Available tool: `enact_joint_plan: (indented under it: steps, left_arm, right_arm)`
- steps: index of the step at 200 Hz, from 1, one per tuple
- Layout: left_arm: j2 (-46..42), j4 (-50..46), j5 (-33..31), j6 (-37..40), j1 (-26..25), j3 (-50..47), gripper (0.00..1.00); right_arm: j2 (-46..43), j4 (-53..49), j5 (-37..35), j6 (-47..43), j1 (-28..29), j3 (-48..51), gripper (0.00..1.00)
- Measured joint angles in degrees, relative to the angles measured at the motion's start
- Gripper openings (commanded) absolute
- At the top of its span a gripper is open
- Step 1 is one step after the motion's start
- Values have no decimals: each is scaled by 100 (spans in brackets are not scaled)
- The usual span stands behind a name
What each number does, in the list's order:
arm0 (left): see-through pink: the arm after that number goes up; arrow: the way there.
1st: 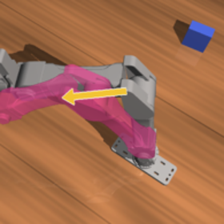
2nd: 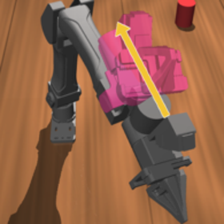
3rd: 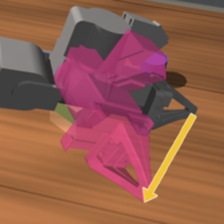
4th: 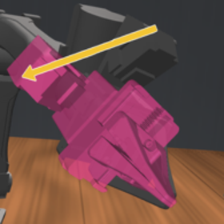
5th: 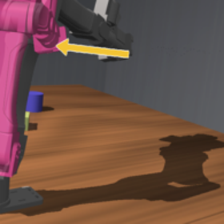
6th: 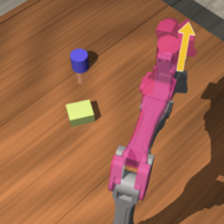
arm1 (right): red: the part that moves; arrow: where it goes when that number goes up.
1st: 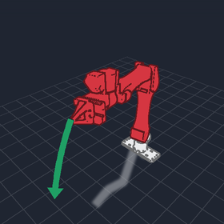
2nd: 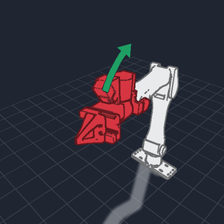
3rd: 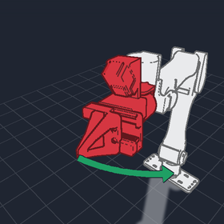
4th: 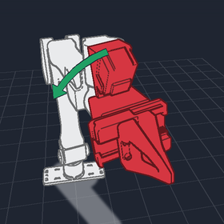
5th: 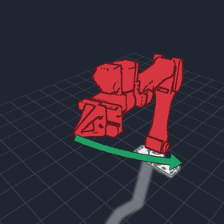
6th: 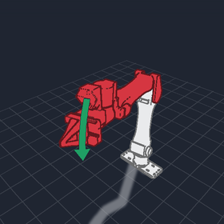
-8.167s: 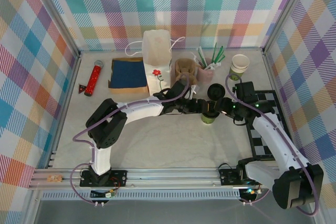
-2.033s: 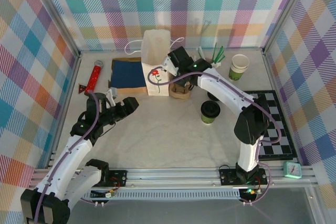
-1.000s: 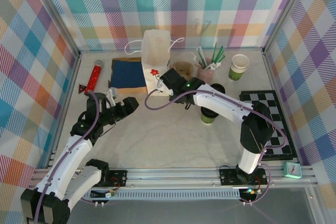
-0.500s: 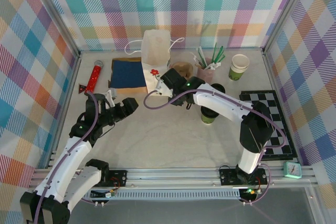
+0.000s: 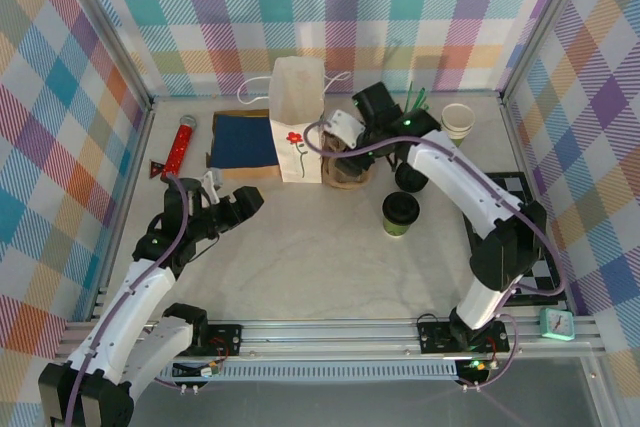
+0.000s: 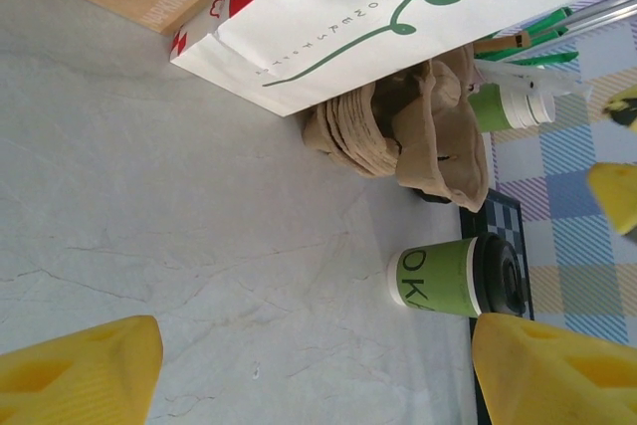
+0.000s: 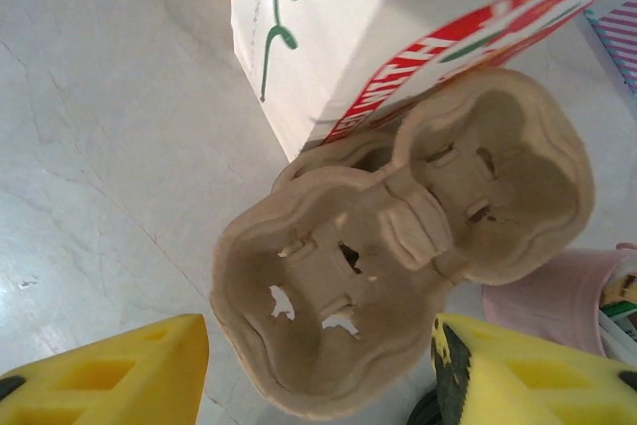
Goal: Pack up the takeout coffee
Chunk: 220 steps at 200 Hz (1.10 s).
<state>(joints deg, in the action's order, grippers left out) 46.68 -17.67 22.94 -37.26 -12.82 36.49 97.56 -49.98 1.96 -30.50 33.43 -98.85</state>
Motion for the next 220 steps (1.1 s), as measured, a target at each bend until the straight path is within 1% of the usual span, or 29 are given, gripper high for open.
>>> enact_joint_plan:
  steps: [31,64,90,111,117,130,172,220]
  left_arm:
    - [-4,-26,-4,44,2,9,81]
    - [-37,-107,-4,111,2,50,81]
    - [-103,-210,-7,179,2,175,81]
    - [-142,-238,-9,240,2,251,81]
    - [-144,-262,-9,249,2,271,81]
    - [-142,-315,-9,267,2,289,81]
    - [-76,-341,-13,326,22,306,81]
    - [-31,-369,-11,372,22,385,81]
  right_arm:
    - [326,-367,695,-90,-350,-490,60]
    - [1121,-861,1250,-352,-623,-1193,60]
    - [1480,-1082,1294,-643,-684,-1226,60]
    - [1488,-1043,1300,-964,-697,-1115,62]
    - [1451,-997,1325,-1091,-695,-1038,67]
    - [1344,-922,1333,-1364,-682,-831,73]
    - [1303,-914,1285,-1943,-675,-752,73]
    - [1812,-1036,1268,-2304,-706,-1471,72]
